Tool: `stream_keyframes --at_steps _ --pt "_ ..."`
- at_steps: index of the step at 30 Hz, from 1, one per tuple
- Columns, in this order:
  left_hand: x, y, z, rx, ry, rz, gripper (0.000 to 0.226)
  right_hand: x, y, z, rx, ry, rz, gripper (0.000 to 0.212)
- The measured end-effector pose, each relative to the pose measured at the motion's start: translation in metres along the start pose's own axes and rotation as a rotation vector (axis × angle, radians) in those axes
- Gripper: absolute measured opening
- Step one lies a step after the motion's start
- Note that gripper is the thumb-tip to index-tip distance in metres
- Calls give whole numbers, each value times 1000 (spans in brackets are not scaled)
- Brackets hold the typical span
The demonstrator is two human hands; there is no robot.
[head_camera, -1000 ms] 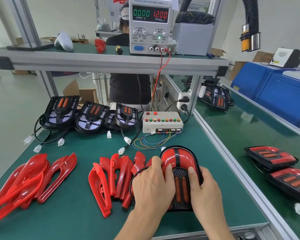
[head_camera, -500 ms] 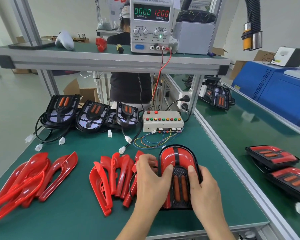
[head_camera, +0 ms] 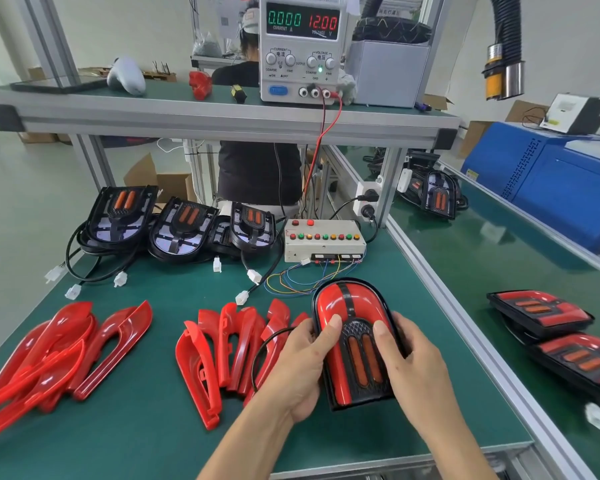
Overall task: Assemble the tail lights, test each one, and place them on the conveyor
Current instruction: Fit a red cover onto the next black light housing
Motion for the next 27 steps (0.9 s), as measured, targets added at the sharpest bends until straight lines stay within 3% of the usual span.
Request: stream_keyframes --at_steps 4,8,10,12,19,27 --pt "6 2 -4 59 -19 126 51 10 -2 30 154 -144 -224 85" --pt "12 0 -5 61 -35 190 50 17 -36 55 -138 -368 -531 72" --pt "11 -6 -3 50 -40 210 54 9 -48 58 -224 -378 -622 62" --pt "10 -9 -1 62 -44 220 56 4 -53 55 -205 -366 -660 56" --pt "10 -7 2 41 -55 218 50 10 -53 53 -248 -390 -715 63" --pt "12 -1 12 -57 -79 220 56 10 -56 57 -140 -327 -815 54"
Point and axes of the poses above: each hand's wrist, its own z-axis away from the middle knuckle, its own y-axis out of the back of the hand, x = y × z, the point moved 3 cm from there along -z, towards the middle knuckle, and after that the axes turned 3 degrees about -z, right-handed, at the moved point
